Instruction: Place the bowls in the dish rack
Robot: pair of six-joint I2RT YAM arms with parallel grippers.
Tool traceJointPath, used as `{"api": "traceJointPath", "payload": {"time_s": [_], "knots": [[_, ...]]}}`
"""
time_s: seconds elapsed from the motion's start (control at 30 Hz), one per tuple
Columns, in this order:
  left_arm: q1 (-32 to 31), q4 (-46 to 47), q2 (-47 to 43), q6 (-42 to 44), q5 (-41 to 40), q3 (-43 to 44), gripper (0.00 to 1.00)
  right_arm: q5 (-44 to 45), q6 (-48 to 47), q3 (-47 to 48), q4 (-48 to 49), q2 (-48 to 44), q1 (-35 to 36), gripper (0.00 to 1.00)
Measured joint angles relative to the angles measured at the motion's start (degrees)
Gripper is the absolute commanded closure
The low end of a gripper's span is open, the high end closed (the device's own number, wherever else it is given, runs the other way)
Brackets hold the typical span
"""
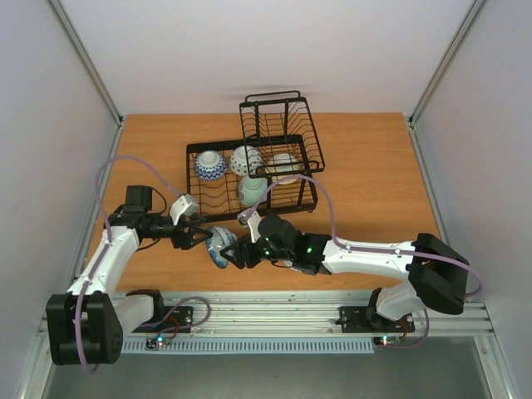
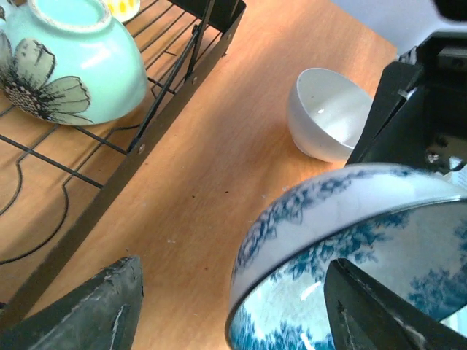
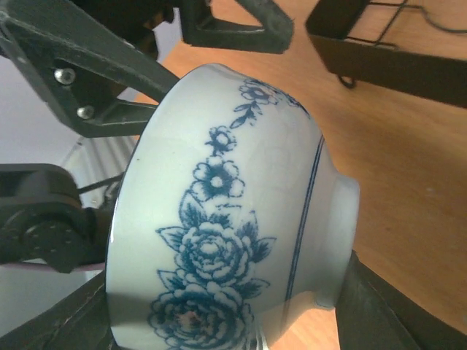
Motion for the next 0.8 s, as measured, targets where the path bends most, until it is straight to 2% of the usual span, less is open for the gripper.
{"api": "traceJointPath", "payload": {"time_s": [0.17, 0.3, 0.57, 0.8], "knots": [[0.0, 6.8, -2.9, -5.9, -3.8, -2.7, 0.24, 6.8, -6.1, 6.6, -11.6, -0.5, 0.8, 0.99], [0.0, 12.7, -5.0, -11.4, -9.2, -4.8, 0.23, 13.7, -11.4, 16.2, -20.5, 1.2, 1.3, 0.99], [0.9, 22.2, -5.0, -20.1, -20.2, -5.9, 0.23, 29.6, -21.2, 39.6, -36.0, 16.7, 1.6, 0.99], [7.0, 27.5, -4.6, -26.3, -24.4, -6.0, 0.23, 38.4, -27.5, 49.5, -43.7, 28.7, 1.6, 0.99]]}}
